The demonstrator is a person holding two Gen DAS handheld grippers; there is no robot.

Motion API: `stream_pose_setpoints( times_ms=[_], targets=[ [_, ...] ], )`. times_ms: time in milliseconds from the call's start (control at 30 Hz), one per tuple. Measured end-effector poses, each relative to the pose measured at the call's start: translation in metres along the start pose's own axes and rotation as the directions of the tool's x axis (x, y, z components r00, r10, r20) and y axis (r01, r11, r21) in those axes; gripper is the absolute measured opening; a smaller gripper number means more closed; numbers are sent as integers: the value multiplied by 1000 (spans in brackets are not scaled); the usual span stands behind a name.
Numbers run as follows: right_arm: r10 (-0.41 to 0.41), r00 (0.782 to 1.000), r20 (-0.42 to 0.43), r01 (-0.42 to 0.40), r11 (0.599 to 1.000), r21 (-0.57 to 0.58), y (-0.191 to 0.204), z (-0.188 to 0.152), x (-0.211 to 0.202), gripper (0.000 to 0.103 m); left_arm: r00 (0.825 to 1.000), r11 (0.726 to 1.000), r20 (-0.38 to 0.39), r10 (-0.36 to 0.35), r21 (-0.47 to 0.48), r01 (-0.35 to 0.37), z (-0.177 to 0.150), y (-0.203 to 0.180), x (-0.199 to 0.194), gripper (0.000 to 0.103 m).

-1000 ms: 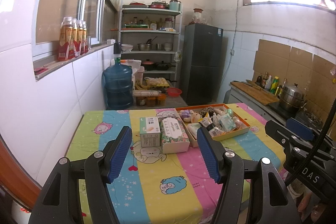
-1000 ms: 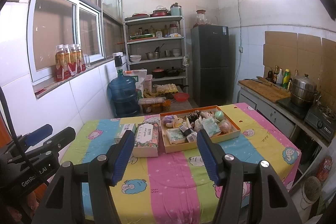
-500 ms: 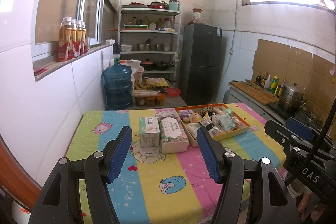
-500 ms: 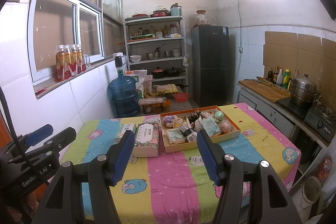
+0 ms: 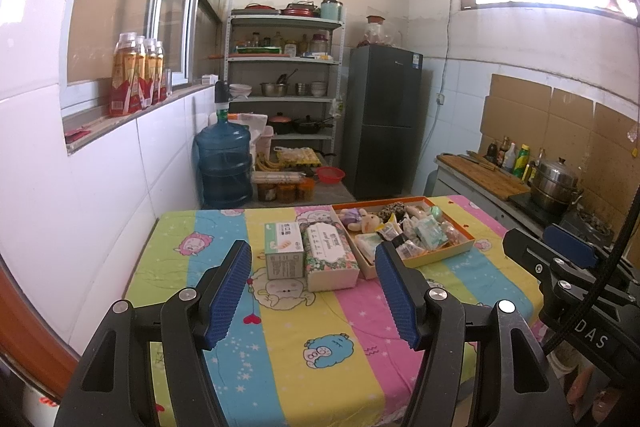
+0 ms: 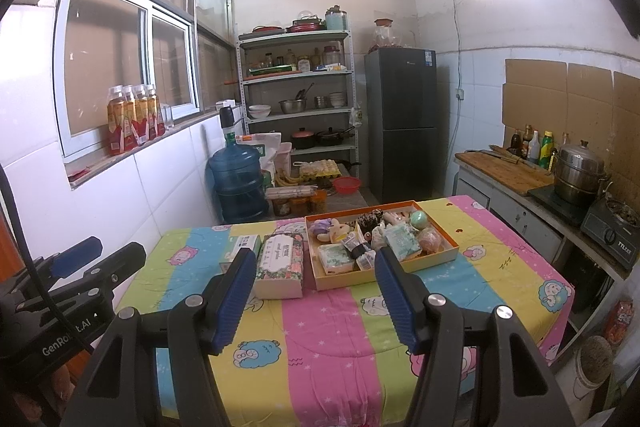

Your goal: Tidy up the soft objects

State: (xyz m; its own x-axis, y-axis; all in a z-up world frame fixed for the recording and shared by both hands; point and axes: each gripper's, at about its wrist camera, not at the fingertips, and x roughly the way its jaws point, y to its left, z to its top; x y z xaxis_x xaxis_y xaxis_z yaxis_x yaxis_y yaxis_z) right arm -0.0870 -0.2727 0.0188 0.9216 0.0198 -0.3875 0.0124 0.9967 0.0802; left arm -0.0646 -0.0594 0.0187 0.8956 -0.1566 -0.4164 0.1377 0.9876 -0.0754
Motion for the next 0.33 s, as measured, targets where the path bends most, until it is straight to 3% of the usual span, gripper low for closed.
stream_pose_setpoints(
  times_ms=[333],
  targets=[
    [1,1000,-2,-1,1000,0,0,0,0,62,1000,1000,-1,5,1,-5,0,0,1,66]
  ],
)
